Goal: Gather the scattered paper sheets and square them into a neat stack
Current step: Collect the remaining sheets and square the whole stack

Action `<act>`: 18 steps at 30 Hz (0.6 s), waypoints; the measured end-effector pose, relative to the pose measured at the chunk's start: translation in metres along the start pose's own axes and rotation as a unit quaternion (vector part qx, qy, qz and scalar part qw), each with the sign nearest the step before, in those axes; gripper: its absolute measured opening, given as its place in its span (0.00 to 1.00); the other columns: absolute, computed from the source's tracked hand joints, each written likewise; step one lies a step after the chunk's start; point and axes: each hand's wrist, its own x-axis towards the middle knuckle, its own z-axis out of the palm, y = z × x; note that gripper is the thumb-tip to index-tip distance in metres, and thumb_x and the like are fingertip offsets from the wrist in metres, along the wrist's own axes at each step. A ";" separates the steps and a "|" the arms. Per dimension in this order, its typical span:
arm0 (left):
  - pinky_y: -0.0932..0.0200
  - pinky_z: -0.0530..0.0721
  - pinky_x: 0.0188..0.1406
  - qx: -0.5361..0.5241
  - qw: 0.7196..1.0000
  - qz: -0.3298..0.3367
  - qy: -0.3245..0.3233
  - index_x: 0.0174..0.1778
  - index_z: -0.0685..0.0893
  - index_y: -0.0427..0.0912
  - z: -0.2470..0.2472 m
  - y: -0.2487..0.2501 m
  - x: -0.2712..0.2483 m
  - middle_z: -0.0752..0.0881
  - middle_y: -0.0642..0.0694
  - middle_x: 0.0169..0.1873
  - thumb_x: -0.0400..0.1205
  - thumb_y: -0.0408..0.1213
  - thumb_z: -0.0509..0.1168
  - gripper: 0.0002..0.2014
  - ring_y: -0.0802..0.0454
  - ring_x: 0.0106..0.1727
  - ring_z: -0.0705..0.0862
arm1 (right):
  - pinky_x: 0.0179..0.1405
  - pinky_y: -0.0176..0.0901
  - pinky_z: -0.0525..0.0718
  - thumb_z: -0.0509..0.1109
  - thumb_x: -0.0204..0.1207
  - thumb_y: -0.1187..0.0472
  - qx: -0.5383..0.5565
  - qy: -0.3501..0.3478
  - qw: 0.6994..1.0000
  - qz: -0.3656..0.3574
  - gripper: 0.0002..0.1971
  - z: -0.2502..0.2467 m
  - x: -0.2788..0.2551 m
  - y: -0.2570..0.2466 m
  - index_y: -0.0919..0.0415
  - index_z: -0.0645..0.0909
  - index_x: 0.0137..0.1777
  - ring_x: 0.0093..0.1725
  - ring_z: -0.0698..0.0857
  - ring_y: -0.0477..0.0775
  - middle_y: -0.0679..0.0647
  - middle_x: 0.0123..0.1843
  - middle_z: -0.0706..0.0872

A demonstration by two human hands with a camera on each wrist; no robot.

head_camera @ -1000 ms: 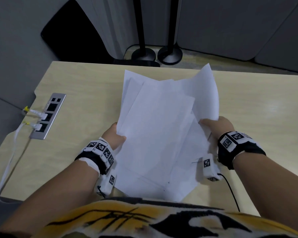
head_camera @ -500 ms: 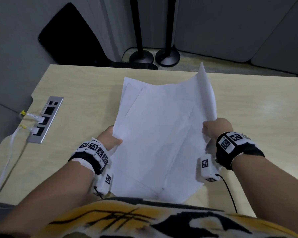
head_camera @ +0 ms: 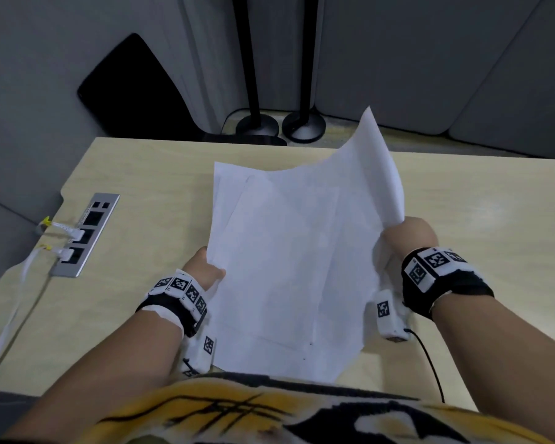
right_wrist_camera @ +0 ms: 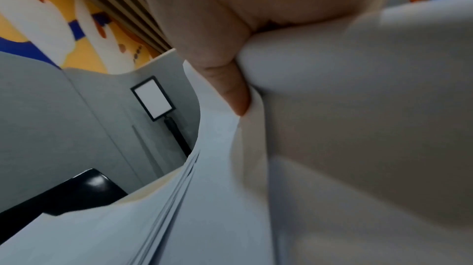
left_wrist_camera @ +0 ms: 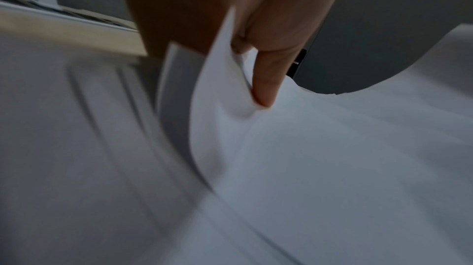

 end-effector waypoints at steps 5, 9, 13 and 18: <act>0.56 0.74 0.58 -0.008 1.000 -0.011 0.008 0.74 0.70 0.38 -0.001 -0.004 0.004 0.82 0.41 0.65 0.79 0.31 0.66 0.26 0.41 0.64 0.80 | 0.39 0.47 0.72 0.63 0.80 0.63 0.011 0.070 0.997 -0.008 0.07 -0.029 -0.003 -0.004 0.66 0.79 0.44 0.40 0.78 0.62 0.58 0.31 0.77; 0.57 0.73 0.55 -0.009 1.000 -0.017 0.021 0.74 0.69 0.39 -0.001 -0.009 0.005 0.81 0.40 0.66 0.80 0.30 0.65 0.26 0.44 0.56 0.79 | 0.42 0.47 0.77 0.65 0.80 0.63 -0.109 -0.065 0.992 0.001 0.07 -0.022 -0.017 0.003 0.69 0.78 0.49 0.46 0.82 0.62 0.62 0.43 0.83; 0.57 0.71 0.57 0.008 1.000 -0.015 0.026 0.76 0.67 0.38 -0.006 -0.011 0.002 0.79 0.39 0.68 0.81 0.28 0.65 0.26 0.40 0.68 0.78 | 0.55 0.49 0.82 0.68 0.79 0.62 -0.142 -0.160 0.976 0.032 0.13 -0.006 -0.022 0.027 0.71 0.82 0.58 0.58 0.85 0.63 0.64 0.56 0.86; 0.57 0.73 0.58 0.060 0.998 0.013 0.022 0.76 0.68 0.41 -0.010 -0.015 -0.002 0.80 0.42 0.67 0.80 0.30 0.64 0.27 0.40 0.66 0.78 | 0.60 0.57 0.82 0.73 0.76 0.53 0.092 -0.137 0.980 0.113 0.20 -0.002 -0.016 0.049 0.71 0.80 0.58 0.54 0.85 0.67 0.67 0.55 0.86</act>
